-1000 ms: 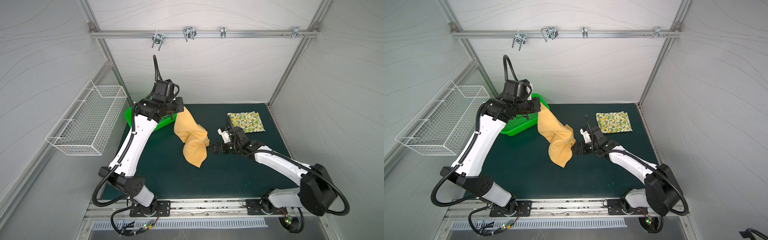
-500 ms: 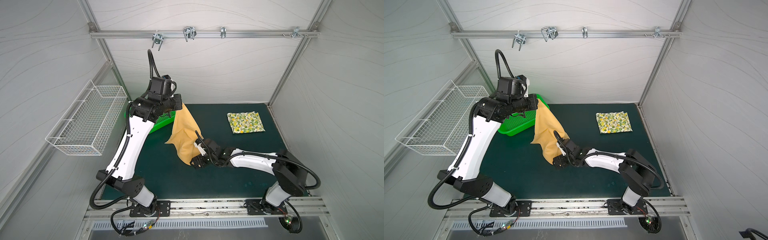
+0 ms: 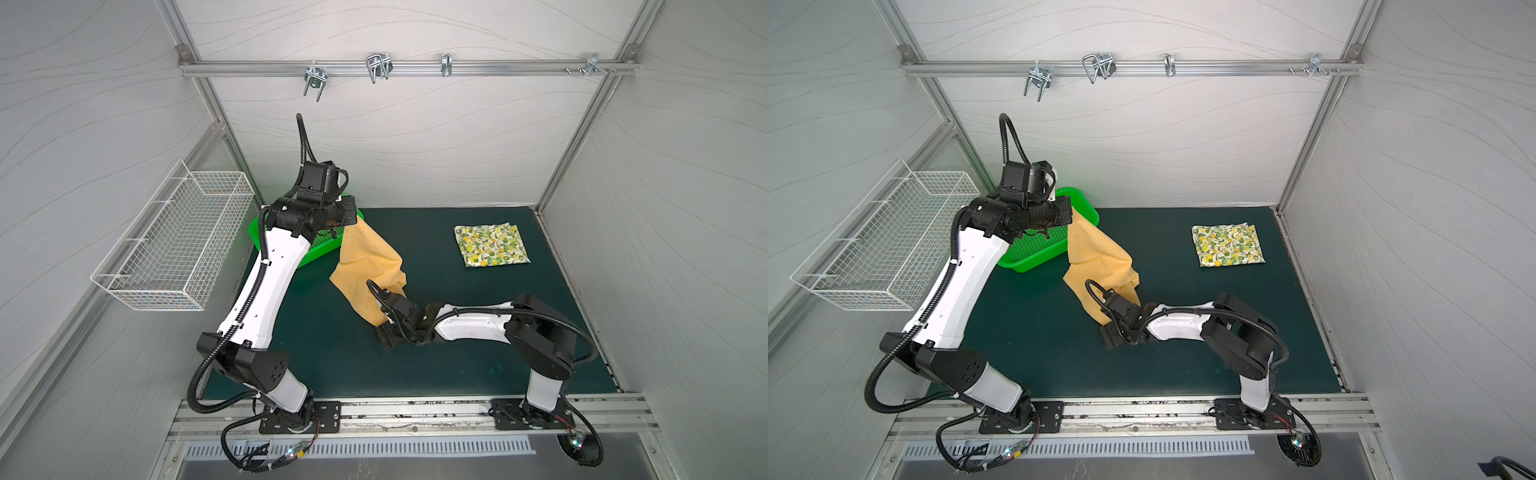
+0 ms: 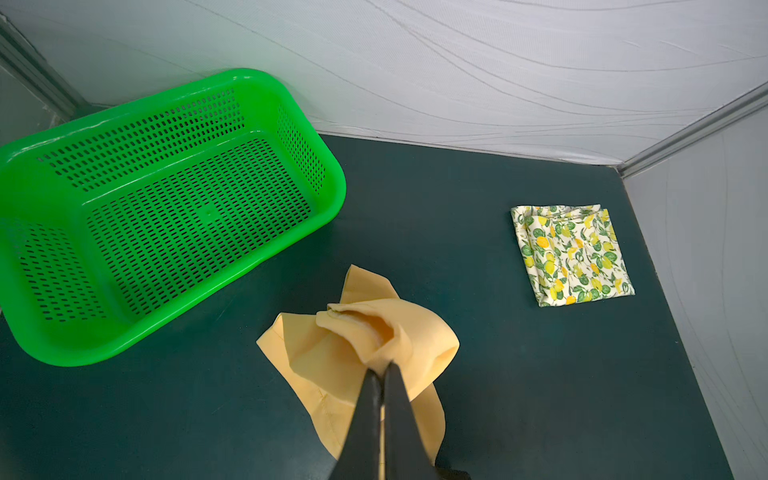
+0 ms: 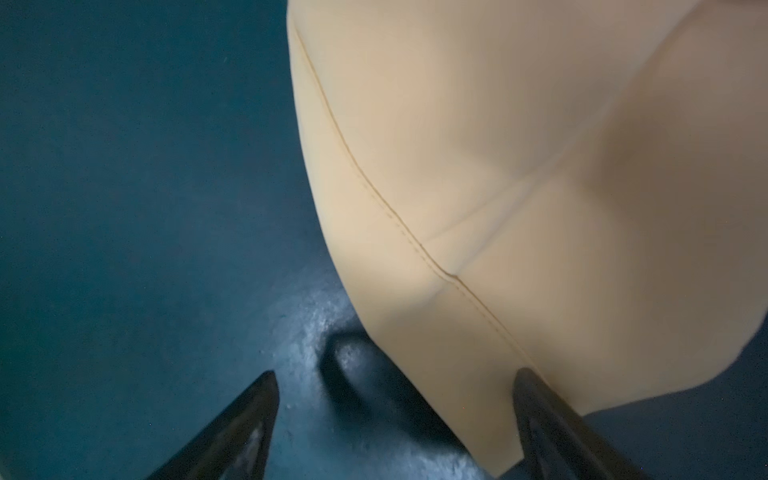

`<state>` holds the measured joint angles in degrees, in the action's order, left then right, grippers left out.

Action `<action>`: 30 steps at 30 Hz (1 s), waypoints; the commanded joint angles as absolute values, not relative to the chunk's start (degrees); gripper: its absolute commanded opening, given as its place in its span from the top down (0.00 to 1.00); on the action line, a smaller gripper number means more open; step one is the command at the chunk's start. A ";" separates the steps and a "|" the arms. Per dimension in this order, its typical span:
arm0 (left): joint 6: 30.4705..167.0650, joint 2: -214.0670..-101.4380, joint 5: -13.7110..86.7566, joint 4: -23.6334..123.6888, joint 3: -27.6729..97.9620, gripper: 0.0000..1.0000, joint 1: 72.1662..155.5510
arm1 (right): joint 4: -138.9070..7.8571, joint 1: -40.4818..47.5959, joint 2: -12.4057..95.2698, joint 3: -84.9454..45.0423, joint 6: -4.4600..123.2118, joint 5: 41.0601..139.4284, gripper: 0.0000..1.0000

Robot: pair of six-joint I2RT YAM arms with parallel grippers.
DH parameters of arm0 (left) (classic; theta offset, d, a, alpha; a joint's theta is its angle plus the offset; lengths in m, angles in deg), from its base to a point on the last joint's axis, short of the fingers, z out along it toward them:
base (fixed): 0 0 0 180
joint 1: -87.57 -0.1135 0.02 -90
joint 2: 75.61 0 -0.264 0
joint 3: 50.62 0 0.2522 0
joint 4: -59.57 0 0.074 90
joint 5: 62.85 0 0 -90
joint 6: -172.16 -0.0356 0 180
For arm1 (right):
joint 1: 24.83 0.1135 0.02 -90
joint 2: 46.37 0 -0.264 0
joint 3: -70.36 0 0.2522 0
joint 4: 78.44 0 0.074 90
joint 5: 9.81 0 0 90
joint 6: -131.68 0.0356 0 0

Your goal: Fold and stack the skirts

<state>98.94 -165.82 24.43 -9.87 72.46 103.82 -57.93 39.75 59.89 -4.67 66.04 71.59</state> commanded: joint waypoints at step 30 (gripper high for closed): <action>101.19 -174.29 34.80 0.81 61.05 1.00 99.56 | -49.16 36.79 46.07 7.96 72.34 63.59 1.00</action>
<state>100.82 -173.71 33.63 -1.30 60.62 99.67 -53.89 37.81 50.47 6.08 70.39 64.60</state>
